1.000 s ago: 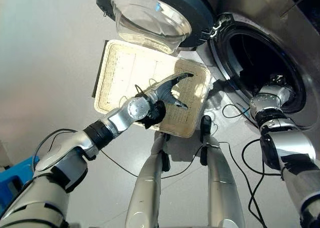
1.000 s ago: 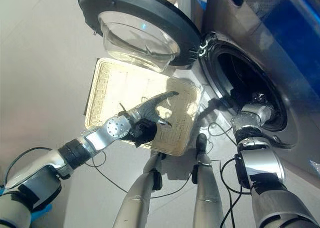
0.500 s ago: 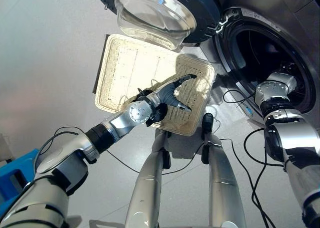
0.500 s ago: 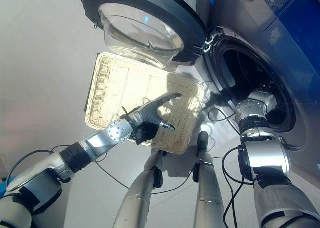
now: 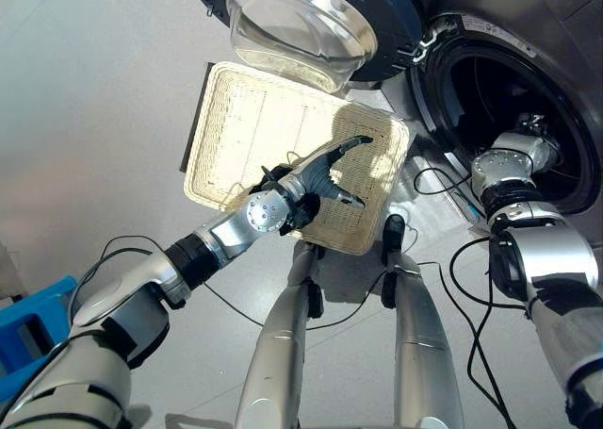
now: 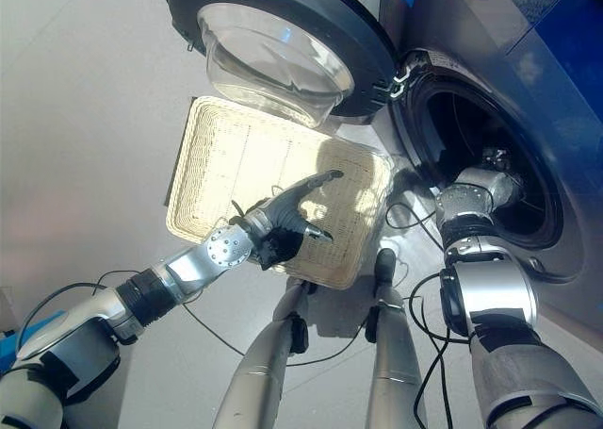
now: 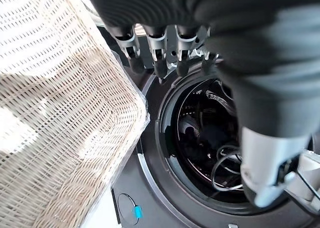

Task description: Put the clothes into the washing machine.

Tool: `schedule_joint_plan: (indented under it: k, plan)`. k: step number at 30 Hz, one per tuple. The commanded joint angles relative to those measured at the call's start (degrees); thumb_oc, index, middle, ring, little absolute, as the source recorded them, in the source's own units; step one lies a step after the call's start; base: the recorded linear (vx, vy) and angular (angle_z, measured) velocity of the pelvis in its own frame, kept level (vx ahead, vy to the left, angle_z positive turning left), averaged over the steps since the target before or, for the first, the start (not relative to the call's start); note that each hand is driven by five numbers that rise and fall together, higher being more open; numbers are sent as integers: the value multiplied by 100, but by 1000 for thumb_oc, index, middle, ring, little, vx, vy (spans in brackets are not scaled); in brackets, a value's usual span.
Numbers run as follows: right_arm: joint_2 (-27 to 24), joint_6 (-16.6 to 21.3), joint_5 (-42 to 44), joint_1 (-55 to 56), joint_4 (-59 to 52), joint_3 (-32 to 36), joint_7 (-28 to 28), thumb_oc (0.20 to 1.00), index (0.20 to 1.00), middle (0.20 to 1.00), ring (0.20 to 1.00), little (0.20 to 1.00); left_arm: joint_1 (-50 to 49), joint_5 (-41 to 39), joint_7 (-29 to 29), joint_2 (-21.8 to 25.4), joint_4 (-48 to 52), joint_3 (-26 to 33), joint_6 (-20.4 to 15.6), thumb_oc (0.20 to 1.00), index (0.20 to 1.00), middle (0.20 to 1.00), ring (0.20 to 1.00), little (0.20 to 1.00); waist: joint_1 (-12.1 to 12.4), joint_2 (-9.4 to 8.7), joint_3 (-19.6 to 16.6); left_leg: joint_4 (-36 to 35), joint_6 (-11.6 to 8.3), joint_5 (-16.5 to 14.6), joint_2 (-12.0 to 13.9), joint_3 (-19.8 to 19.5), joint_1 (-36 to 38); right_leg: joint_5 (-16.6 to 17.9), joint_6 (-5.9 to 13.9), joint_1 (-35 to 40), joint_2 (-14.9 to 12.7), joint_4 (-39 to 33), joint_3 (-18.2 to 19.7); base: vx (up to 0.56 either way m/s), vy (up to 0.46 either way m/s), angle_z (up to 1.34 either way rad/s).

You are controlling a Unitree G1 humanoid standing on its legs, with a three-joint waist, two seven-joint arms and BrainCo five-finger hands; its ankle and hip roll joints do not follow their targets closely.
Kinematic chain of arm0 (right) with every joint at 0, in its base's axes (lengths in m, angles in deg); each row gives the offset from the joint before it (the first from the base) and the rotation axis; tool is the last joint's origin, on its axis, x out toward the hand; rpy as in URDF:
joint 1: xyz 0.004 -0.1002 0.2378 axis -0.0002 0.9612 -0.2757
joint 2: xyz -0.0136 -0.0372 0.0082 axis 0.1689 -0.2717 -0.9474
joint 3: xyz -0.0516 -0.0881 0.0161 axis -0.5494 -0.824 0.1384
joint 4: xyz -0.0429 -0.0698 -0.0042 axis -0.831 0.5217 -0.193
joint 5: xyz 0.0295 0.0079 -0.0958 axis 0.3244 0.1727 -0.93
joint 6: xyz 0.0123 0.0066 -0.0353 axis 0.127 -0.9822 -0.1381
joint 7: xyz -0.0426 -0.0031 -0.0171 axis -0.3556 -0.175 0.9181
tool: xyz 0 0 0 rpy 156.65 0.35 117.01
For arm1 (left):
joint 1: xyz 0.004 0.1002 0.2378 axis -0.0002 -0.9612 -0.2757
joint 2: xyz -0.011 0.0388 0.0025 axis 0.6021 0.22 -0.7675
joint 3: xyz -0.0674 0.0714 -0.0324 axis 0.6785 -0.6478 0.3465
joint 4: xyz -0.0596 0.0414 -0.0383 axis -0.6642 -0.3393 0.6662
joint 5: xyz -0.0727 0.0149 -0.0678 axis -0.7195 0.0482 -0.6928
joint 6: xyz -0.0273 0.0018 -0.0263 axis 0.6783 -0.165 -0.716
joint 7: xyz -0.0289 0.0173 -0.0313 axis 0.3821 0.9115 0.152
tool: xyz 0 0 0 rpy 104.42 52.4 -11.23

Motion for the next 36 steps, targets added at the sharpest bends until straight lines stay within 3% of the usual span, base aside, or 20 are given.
schedule_joint_plan:
  k: [1, 9, 12, 13, 14, 15, 16, 18, 19, 20, 21, 29, 32, 33, 36]
  plan:
    - [-536, -170, -789, -351, -119, -439, 407, 1000, 1000, 1000, 1000, 1000, 35, -150, -65, -364, 370, 180, -398, 1000, 1000, 1000, 1000, 1000, 12, 457, -83, 765, -177, -945, -381, 39, 36, 252, 453, 235, -32, -255, -607, 0, 0, 0]
    - [-568, -1003, -1626, -295, -31, -591, 869, 1000, 1000, 1000, 1000, 1000, -9, -166, -17, -359, 342, 232, -466, 1000, 1000, 1000, 1000, 1000, 17, 439, -83, 805, -159, -976, -384, 61, 74, 236, 450, 276, -38, -231, -619, 0, 0, 0]
    - [-620, -1581, -2167, -284, 79, -680, 1051, 1000, 1000, 1000, 1000, 1000, -25, -132, -2, -357, 322, 233, -489, 1000, 1000, 1000, 1000, 1000, 27, 442, -83, 812, -154, -991, -386, 60, 97, 220, 459, 298, -40, -217, -619, -3, 9, 1]
    - [-622, -1606, -2192, -288, 67, -676, 1076, 1000, 1000, 1000, 1000, 1000, -26, -131, -2, -360, 319, 234, -492, 1000, 1000, 1000, 1000, 1000, 26, 444, -83, 812, -154, -993, -387, 60, 99, 217, 460, 300, -41, -216, -620, -7, 32, 3]
    - [-639, -2074, -2493, -239, 155, -774, 1209, 1000, 1000, 1000, 1000, 1000, -40, -99, -12, -344, 312, 238, -496, 1000, 1000, 1000, 1000, 1000, 32, 446, -83, 819, -143, -991, -383, 67, 99, 227, 459, 293, -47, -207, -622, 0, 0, 0]
    - [-640, -2081, -2501, -240, 152, -774, 1215, 1000, 1000, 1000, 1000, 1000, -42, -97, -13, -346, 311, 239, -497, 1000, 1000, 1000, 1000, 1000, 31, 447, -83, 820, -143, -991, -384, 68, 99, 226, 459, 293, -47, -206, -621, 14, 35, 2]
    - [-646, -2561, -3166, -174, 224, -912, 1450, 1000, 1000, 1000, 1000, 1000, -94, -56, -56, -363, 279, 228, -528, 1000, 1000, 1000, 1000, 1000, 37, 438, -83, 842, -139, -1052, -385, 74, 159, 162, 473, 346, -59, -172, -625, 0, 0, 0]
    - [-654, -2764, -3263, -183, 235, -982, 1549, 1000, 1000, 1000, 1000, 1000, -88, -30, -82, -350, 258, 245, -565, 1000, 1000, 1000, 1000, 1000, 42, 439, -83, 835, -128, -1010, -380, 82, 113, 211, 457, 309, -54, -196, -632, 0, 0, 0]
    - [-654, -2958, -3304, -165, 257, -1024, 1726, 1000, 1000, 1000, 1000, 1000, -107, -10, -109, -347, 242, 264, -586, 1000, 1000, 1000, 1000, 1000, 44, 443, -83, 842, -130, -1012, -376, 85, 111, 208, 457, 305, -52, -185, -630, 0, 0, 0]
    - [-655, -3380, -3544, -37, 383, -1039, 2110, 1000, 1000, 1000, 1000, 1000, -192, 84, -239, -354, 221, 298, -595, 1000, 1000, 1000, 1000, 1000, 49, 445, -83, 841, -128, -1026, -378, 88, 147, 181, 464, 341, -48, -177, -631, 0, 0, 0]
    - [-651, -3470, -3622, -1, 432, -1034, 2229, 1000, 1000, 1000, 1000, 1000, -208, 126, -297, -353, 203, 323, -584, 1000, 1000, 1000, 1000, 1000, 58, 448, -83, 829, -118, -1017, -375, 88, 143, 190, 462, 334, -44, -180, -635, 0, 0, 0]
    - [-230, -3568, -3873, 394, 493, -863, 3249, 1000, 1000, 1000, 1000, 1000, -568, 666, -1406, -497, -246, 627, -78, 1000, 1000, 1000, 1000, 1000, 179, 492, -83, 830, -84, -1046, -414, 30, 206, 136, 477, 431, -81, -177, -699, 3, 0, 1]
    - [-92, -3432, -3804, 537, 411, -878, 3285, 1000, 1000, 1000, 1000, 1000, -715, 760, -1843, -550, -400, 774, -11, 1000, 1000, 1000, 1000, 1000, 207, 502, -83, 812, -89, -1074, -431, 11, 269, 75, 472, 501, -88, -180, -724, 0, 0, 0]
    - [51, -3259, -3989, 741, 287, -822, 3384, 1000, 1000, 1000, 1000, 1000, -841, 1039, -2238, -574, -525, 977, 90, 1000, 1000, 1000, 1000, 1000, 219, 483, -83, 809, -79, -1043, -440, -12, 231, 92, 450, 479, -70, -186, -738, 0, 0, 0]
    - [239, -2961, -4174, 1028, 88, -767, 3506, 1000, 1000, 1000, 1000, 1000, -990, 1533, -2652, -588, -654, 1144, 285, 1000, 1000, 1000, 1000, 1000, 216, 451, -83, 842, -86, -1087, -447, -42, 246, 32, 461, 496, -69, -135, -732, 10, -20, 9]
